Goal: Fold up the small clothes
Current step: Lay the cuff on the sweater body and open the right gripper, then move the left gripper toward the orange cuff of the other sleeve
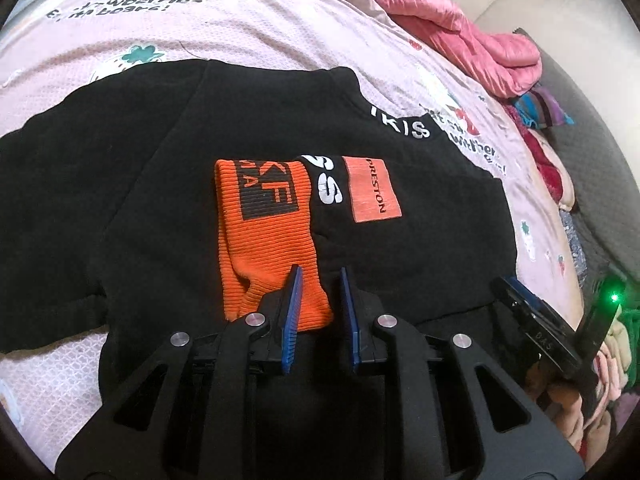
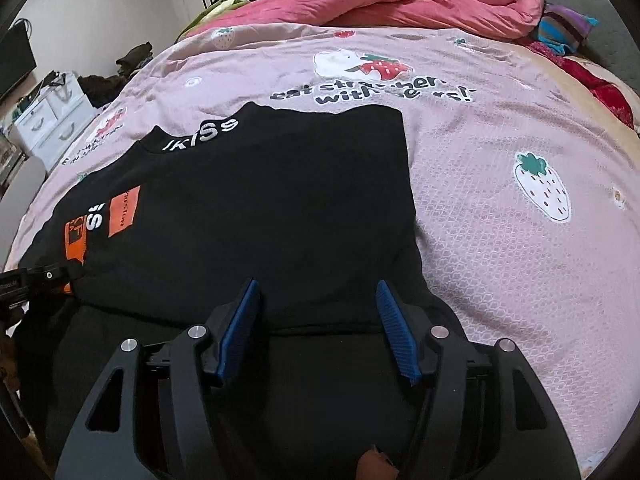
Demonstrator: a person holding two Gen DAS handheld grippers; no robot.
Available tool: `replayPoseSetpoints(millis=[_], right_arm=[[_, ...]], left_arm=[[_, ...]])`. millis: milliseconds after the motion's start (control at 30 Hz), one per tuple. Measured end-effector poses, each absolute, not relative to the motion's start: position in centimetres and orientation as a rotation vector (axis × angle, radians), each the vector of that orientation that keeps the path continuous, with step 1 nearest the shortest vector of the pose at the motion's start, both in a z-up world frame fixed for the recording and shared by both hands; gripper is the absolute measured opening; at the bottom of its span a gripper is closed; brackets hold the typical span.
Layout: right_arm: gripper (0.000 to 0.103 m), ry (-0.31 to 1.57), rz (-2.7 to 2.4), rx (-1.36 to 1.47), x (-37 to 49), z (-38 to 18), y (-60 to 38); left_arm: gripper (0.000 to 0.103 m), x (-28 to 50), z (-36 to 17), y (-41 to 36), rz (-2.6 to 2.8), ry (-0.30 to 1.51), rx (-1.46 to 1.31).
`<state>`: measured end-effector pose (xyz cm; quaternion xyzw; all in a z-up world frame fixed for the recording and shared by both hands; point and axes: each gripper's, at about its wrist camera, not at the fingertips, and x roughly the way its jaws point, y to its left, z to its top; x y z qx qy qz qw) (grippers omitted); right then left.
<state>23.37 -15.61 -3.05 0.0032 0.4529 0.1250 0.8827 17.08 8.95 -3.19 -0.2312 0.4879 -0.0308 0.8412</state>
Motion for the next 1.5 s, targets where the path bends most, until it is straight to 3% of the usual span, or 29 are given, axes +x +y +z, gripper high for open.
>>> replayPoseSetpoints(millis=[167,333,433,467,800,1267,1500], right_arm=[[0.072,0.910,0.293,0.031,22.6,-2.4,-15.5],[0.073,0.878,0.328,0.059,22.0,-1.5,-15.1],[0.091,0.860,0.337,0.060,21.6,-1.2,-14.6],[0.093,0.853,0.336,0.056,21.5,-1.0,-14.5],[0.097,0.794,0.372,0.000,20.0,0.0,-11.6],[0.098,0.730,0.476,-0.073,16.8,1.4,-6.0],[0.099,0.730,0.529,-0.072,15.8,1.5,-4.2]], left_arm=[[0.012,16.4,-2.7,9.2,-0.064,1.018,-0.499],[0.020,15.5,-1.7,9.4,-0.065,0.989,-0.496],[0.020,14.9,-1.2,9.5,-0.059,0.975,-0.490],[0.023,14.6,-1.0,9.6,-0.054,0.970,-0.484],[0.038,12.1,0.3,11.7,0.014,0.915,-0.457],[0.082,8.6,1.2,15.4,0.104,0.857,-0.481],[0.089,6.9,0.8,17.8,0.160,0.859,-0.513]])
